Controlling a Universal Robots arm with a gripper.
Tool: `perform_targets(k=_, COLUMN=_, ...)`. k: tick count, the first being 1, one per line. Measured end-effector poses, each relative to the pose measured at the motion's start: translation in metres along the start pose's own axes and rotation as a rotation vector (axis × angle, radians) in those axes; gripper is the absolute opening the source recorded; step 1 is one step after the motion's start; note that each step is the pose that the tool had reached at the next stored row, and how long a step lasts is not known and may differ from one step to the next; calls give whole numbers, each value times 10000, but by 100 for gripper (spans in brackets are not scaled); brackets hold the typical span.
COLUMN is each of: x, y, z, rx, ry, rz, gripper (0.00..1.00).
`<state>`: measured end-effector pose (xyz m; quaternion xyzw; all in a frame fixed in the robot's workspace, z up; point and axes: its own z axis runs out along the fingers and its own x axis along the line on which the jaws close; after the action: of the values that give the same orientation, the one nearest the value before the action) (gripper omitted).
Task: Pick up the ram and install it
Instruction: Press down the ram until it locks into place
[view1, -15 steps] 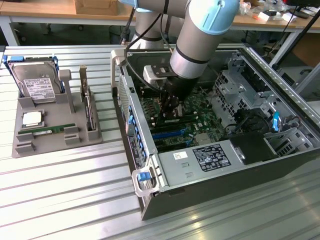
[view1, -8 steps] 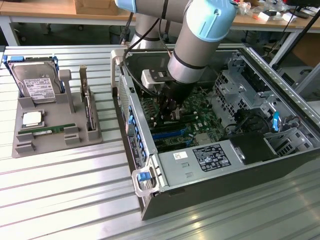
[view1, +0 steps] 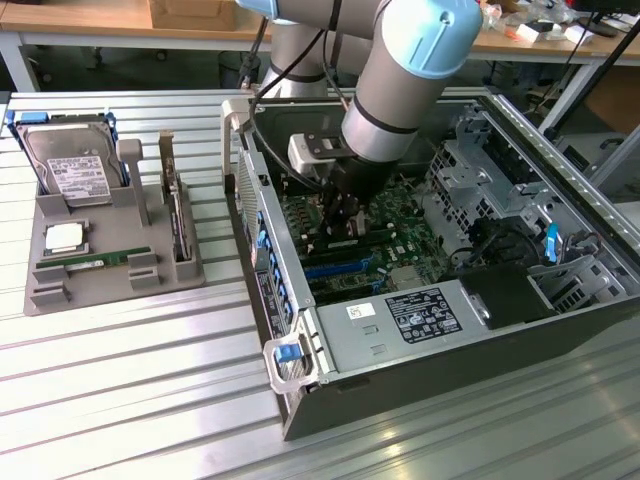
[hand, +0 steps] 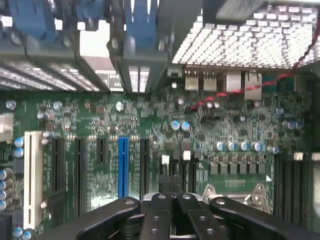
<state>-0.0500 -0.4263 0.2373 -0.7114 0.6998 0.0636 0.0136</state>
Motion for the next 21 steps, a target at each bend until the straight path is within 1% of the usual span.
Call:
perform_targets(k=2, x=1, y=-96, z=-6, rx=-13, ry=-31, rz=-1, gripper=10)
perform_targets(k=4, x=2, y=-196, z=-13, rx=-37, ry=-50, rz=0, gripper=10)
perform_targets(k=6, x=4, y=-372, z=-25, rx=-87, ry=-91, rz=4, gripper=10)
perform_targets(k=8, x=5, y=-457, z=-32, rx=-113, ry=-101, rz=5, gripper=10)
perform_targets(k=9, x=7, y=-565, z=-41, rx=-143, ry=-116, rz=7, gripper=10)
perform_targets(k=10, x=8, y=-626, z=-44, rx=-159, ry=-125, rz=9, gripper=10)
perform_targets(k=16, x=11, y=-920, z=-65, rx=-229, ry=-147, rz=15, gripper=10)
perform_targets(k=18, x=13, y=-1074, z=-76, rx=-259, ry=-154, rz=17, gripper=10)
perform_targets(k=21, x=15, y=-1258, z=-90, rx=-280, ry=-172, rz=18, gripper=10)
